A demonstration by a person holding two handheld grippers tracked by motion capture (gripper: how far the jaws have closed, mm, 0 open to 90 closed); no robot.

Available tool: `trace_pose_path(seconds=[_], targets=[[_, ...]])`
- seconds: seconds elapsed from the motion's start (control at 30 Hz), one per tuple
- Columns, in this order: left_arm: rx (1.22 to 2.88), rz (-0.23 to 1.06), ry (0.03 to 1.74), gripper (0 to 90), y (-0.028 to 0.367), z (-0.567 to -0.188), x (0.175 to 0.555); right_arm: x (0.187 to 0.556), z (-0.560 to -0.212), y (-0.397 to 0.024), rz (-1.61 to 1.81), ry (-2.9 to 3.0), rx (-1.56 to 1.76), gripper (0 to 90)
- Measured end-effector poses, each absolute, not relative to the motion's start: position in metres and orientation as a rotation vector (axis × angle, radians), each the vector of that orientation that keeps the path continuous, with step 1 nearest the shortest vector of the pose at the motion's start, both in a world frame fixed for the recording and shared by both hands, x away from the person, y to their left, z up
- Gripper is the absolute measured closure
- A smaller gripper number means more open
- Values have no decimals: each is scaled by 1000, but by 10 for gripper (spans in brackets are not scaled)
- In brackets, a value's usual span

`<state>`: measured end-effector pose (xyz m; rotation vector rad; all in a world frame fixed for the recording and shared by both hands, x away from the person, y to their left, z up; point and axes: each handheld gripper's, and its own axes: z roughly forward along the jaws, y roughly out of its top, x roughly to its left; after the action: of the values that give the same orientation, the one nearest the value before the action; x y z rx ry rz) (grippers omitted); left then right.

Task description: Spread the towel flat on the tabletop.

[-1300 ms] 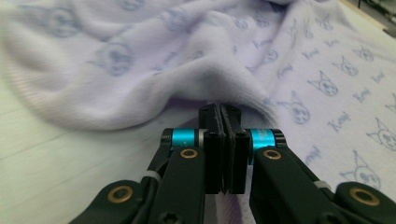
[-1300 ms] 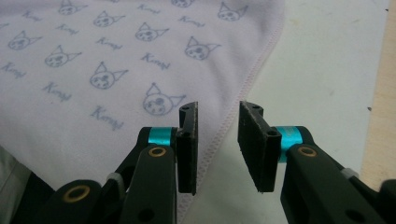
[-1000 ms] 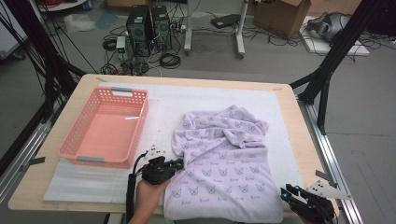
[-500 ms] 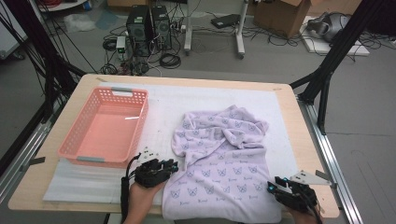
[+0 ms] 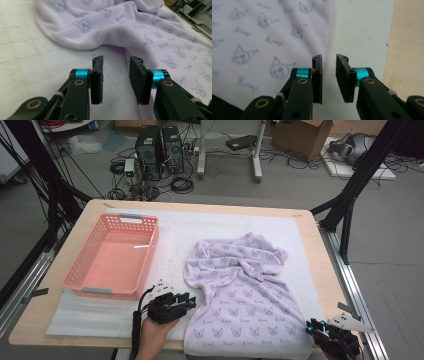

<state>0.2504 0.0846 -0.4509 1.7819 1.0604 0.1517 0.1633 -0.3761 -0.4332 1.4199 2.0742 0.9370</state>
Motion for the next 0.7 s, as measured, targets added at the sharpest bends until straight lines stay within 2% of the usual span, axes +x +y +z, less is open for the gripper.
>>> trace_pose_path(seconds=[0.07, 0.23, 0.3, 0.33, 0.43, 0.53, 0.7], targets=[[1793, 101, 1032, 623, 72, -451, 253, 164, -434, -376, 950, 2074, 1411, 731], [1825, 67, 998, 573, 48, -447, 258, 166, -436, -375, 958, 2082, 1410, 721], [1882, 103, 994, 575, 38, -448, 258, 165, -435, -375, 960, 2079, 1403, 721], [1915, 134, 1001, 600, 34, -449, 258, 165, -435, -375, 965, 2077, 1403, 721], [1907, 201, 1041, 819, 33, -450, 259, 165, -435, -375, 964, 2082, 1393, 721], [1899, 279, 1071, 837, 45, -446, 257, 164, -435, -375, 968, 2082, 1393, 721], [1843, 325, 1182, 837, 84, -446, 259, 170, -436, -376, 994, 2071, 1405, 701]])
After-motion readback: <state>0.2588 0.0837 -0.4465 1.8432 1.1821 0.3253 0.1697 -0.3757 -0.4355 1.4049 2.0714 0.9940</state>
